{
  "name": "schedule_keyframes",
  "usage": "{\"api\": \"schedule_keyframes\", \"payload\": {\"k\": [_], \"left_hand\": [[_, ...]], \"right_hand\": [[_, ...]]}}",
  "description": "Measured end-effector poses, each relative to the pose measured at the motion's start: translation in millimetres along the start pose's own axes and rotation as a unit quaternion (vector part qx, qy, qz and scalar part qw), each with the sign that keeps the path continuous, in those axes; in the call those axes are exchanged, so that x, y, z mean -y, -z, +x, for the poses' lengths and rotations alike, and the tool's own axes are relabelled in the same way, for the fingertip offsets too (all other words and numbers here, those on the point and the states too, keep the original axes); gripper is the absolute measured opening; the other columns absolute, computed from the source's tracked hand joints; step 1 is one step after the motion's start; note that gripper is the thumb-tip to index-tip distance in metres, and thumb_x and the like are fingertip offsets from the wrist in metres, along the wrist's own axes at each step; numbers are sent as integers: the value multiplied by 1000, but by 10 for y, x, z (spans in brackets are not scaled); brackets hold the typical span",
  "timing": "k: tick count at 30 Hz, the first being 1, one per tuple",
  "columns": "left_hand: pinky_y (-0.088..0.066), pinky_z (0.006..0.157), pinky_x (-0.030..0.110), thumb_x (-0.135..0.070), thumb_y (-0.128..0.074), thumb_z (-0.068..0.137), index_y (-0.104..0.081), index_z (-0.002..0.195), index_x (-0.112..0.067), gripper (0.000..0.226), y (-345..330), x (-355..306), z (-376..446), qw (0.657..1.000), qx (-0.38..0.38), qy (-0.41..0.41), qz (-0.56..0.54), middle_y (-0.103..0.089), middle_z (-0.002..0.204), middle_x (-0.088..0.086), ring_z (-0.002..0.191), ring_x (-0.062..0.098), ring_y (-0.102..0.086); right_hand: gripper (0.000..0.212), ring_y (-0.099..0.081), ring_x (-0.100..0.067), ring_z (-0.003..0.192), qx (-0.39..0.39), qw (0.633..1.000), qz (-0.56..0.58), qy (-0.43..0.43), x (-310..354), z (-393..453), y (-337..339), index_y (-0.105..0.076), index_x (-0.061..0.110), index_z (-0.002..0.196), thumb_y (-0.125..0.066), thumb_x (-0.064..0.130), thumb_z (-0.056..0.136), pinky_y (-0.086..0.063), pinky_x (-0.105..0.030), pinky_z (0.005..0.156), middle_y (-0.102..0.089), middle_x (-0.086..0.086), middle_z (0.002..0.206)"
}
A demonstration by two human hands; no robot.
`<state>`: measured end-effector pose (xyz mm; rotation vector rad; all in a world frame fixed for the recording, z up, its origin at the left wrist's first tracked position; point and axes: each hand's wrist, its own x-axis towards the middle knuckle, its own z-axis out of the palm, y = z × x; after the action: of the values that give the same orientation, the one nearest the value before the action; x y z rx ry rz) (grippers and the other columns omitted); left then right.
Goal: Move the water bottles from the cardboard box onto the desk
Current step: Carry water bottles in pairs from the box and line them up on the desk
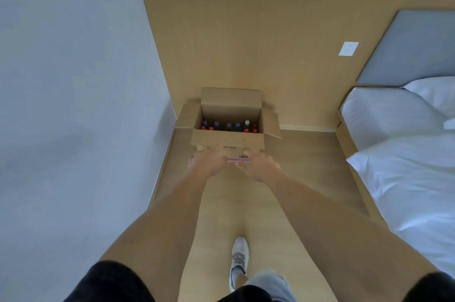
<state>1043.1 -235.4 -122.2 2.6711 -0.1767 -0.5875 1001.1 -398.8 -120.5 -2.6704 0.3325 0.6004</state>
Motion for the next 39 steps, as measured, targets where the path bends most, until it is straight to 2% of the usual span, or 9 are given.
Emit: {"api": "schedule_keyframes", "payload": {"k": [3, 7, 10, 13, 19, 23, 25, 31, 39], "left_hand": [[-40, 107, 47, -36, -42, 99, -38, 150, -23, 53, 244, 8, 566, 999, 8, 34, 0, -46, 148, 12, 130, 35, -47], [-38, 90, 39, -33, -42, 96, -43, 144, -25, 48, 584, -144, 1269, 998, -4, 63, 13, -50, 142, 8, 125, 33, -49], [-39, 104, 43, -32, -41, 95, -39, 148, -31, 53, 733, -302, 1695, 998, 0, 65, -9, -48, 146, 5, 130, 32, -46], [-39, 108, 44, -34, -43, 96, -40, 149, -31, 54, 754, -389, 2071, 997, 1, 68, -19, -47, 148, 6, 132, 32, -46], [-42, 106, 47, -34, -45, 98, -47, 142, -23, 46, 752, -542, 2904, 999, 25, 39, -6, -54, 138, 12, 125, 35, -49], [-39, 110, 47, -39, -45, 99, -39, 150, -28, 53, 785, -545, 3475, 998, 46, 31, -9, -50, 144, 9, 129, 34, -49], [-40, 109, 48, -39, -44, 99, -39, 150, -27, 53, 812, -516, 3830, 998, 58, 19, -15, -51, 144, 8, 126, 33, -51], [-37, 111, 50, -46, -40, 100, -31, 155, -32, 57, 1070, -451, 4910, 995, 97, 4, 2, -42, 154, 5, 135, 32, -44], [-44, 106, 50, -43, -42, 101, -34, 153, -33, 54, 1279, -328, 6044, 991, 133, -14, 10, -46, 153, 4, 124, 31, -55]], "right_hand": [[64, -40, -32, 139, 15, 1000, -12, 13, 140, 641, 219, -30, 33, 155, -38, 61, 99, -36, -46, 112, -43, -6, 153], [62, -41, -34, 137, 31, 999, -16, 14, 232, 1379, 584, -33, 33, 153, -38, 57, 96, -36, -49, 108, -45, -7, 151], [56, -48, -37, 128, 40, 999, -16, 21, 225, 1833, 826, -44, 26, 140, -40, 53, 91, -43, -47, 99, -52, -11, 137], [64, -44, -35, 132, 31, 999, 9, -5, 151, 2135, 975, -37, 32, 148, -41, 57, 90, -39, -46, 103, -47, -9, 145], [60, -46, -34, 131, 10, 999, 21, -22, -110, 2715, 1219, -38, 29, 148, -41, 60, 96, -40, -44, 103, -50, -8, 144], [65, -42, -33, 137, 6, 999, 21, -50, -234, 3160, 1365, -32, 30, 154, -41, 61, 97, -39, -45, 109, -42, -7, 153], [66, -42, -34, 137, 8, 998, 13, -62, -231, 3460, 1426, -30, 30, 155, -40, 60, 97, -40, -45, 108, -43, -8, 152], [65, -42, -33, 136, 25, 995, 32, -92, 38, 4402, 1593, -32, 29, 154, -43, 58, 97, -40, -45, 109, -45, -8, 150], [62, -47, -34, 131, 45, 992, 68, -92, 436, 5503, 1617, -33, 26, 154, -46, 51, 99, -43, -45, 106, -48, -10, 147]]}}
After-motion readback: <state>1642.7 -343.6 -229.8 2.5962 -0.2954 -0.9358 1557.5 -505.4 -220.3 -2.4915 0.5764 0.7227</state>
